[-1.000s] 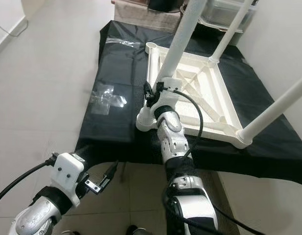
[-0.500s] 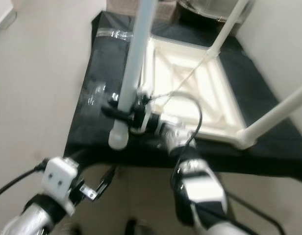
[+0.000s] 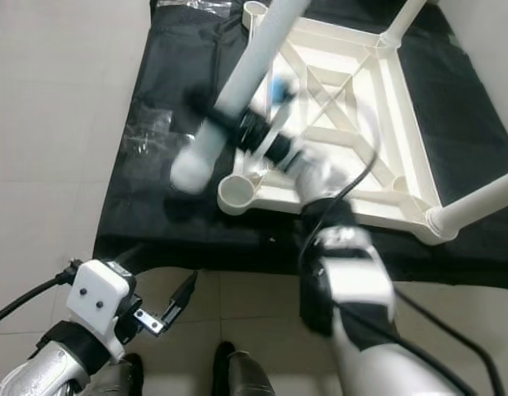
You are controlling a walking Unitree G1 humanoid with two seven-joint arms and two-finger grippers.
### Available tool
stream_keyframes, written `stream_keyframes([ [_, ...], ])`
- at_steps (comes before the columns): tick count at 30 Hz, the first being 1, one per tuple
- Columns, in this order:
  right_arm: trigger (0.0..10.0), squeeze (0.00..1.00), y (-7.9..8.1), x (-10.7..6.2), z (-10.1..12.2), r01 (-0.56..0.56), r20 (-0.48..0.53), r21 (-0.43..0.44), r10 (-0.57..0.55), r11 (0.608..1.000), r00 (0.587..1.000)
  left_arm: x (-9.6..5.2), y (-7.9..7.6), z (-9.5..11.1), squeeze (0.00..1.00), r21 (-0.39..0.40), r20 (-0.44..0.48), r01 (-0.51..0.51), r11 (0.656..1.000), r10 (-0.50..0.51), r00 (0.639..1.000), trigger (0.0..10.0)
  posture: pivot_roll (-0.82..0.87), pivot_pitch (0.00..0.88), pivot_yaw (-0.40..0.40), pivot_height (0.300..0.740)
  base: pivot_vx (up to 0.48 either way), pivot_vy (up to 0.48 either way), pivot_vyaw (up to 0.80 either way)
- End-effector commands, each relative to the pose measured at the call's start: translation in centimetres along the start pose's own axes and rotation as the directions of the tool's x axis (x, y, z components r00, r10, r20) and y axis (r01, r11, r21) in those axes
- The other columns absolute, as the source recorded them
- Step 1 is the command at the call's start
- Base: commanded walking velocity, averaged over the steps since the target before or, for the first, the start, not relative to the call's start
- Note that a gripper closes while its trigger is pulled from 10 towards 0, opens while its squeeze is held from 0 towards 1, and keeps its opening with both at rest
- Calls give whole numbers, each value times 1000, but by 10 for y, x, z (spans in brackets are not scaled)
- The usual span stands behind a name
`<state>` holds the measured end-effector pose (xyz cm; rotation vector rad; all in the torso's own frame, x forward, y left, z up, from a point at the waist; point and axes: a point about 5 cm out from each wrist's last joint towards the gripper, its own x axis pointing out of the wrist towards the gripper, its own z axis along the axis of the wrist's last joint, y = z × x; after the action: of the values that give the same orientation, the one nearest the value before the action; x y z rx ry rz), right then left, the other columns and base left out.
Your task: Building children table
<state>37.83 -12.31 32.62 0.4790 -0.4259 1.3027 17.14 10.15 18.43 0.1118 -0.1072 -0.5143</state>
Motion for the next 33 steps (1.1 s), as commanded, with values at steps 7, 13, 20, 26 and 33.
stream_keyframes([
  [7,0,0,-7,-37,26,24,-123,-243,-55,970,991,3,-3,-9,0,-28,-39,20,999,-22,999,10000,204,270,-174,740,0,0,0],
  [13,0,0,-2,-80,1,-84,-406,-193,-1,978,914,5,-1,-9,0,-22,-38,18,1000,-19,999,10000,209,262,-166,740,0,0,0],
  [20,0,0,-5,-79,-19,-69,-397,-188,-11,980,918,5,0,-8,0,-21,-37,23,1000,-24,999,10000,213,270,-159,740,0,0,0],
  [26,0,0,-9,-67,-13,-43,-352,-252,-50,967,935,1,-1,-7,0,-25,-43,25,999,-26,999,10000,209,289,-160,740,0,0,0],
  [33,0,0,-11,-60,-8,-27,-330,-284,-71,959,941,-2,-4,-7,0,-35,-53,30,999,-32,998,10000,204,309,-162,740,0,0,0],
])
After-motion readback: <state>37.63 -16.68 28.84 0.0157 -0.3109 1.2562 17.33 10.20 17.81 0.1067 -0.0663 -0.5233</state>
